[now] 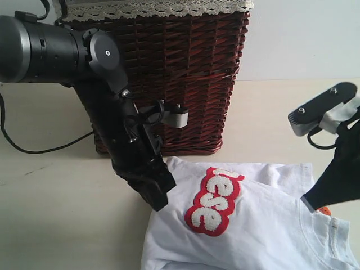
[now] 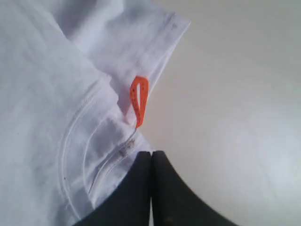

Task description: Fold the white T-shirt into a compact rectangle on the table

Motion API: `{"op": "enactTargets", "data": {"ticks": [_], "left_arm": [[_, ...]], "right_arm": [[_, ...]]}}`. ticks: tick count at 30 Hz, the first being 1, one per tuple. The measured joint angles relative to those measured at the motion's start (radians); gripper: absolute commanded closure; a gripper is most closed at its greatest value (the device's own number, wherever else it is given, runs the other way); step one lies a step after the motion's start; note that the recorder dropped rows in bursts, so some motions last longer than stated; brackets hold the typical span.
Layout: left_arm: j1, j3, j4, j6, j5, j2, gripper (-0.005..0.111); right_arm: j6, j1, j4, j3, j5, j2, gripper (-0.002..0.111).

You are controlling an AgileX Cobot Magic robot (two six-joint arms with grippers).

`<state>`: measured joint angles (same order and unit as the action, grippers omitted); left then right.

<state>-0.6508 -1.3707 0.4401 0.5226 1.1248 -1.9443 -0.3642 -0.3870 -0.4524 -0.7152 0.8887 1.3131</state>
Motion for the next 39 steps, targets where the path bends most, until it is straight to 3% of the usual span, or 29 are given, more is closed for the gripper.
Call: {"op": "enactTargets", "data": {"ticks": [6,9,11,16,19,26,29,33,39], "left_arm": [[0.0,0.0,-0.013,-0.003,0.002,0.0,0.079],[0.0,0.0,-0.016,-0.003,0.006,0.0,0.079],[0.0,0.0,-0.016,-0.003,0.006,0.0,0.079],[0.0,0.0,-0.016,-0.003,0.008,0.0,0.079],[0.0,0.0,-0.016,-0.003,0.008,0.0,0.079],[0.0,0.0,-0.016,-0.003,-0.003,0.0,0.079],[0.0,0.0,-0.016,-0.003,-0.008,0.0,0.079],[0.0,0.0,-0.016,-0.003,-0.01,0.0,0.079],[0.0,0.0,-0.016,-0.003,-0.016,0.0,0.079]], "right_arm": [[0.259,0.122,0.287,0.0,-0.04,0.147,0.108],[0.287,0.158,0.326,0.0,-0.07,0.172,0.106],[0.281,0.179,0.33,0.0,-0.091,0.174,0.096],[0.272,0.201,0.338,0.0,-0.161,0.181,0.054],[0.275,0.203,0.341,0.0,-0.204,0.207,0.045],[0.32,0.203,0.354,0.0,-0.283,0.358,0.046],[0.351,0.203,0.361,0.0,-0.301,0.407,0.062],[0.401,0.203,0.418,-0.007,-0.304,0.425,0.108],[0.452,0.203,0.445,-0.063,-0.203,0.406,0.108]]}}
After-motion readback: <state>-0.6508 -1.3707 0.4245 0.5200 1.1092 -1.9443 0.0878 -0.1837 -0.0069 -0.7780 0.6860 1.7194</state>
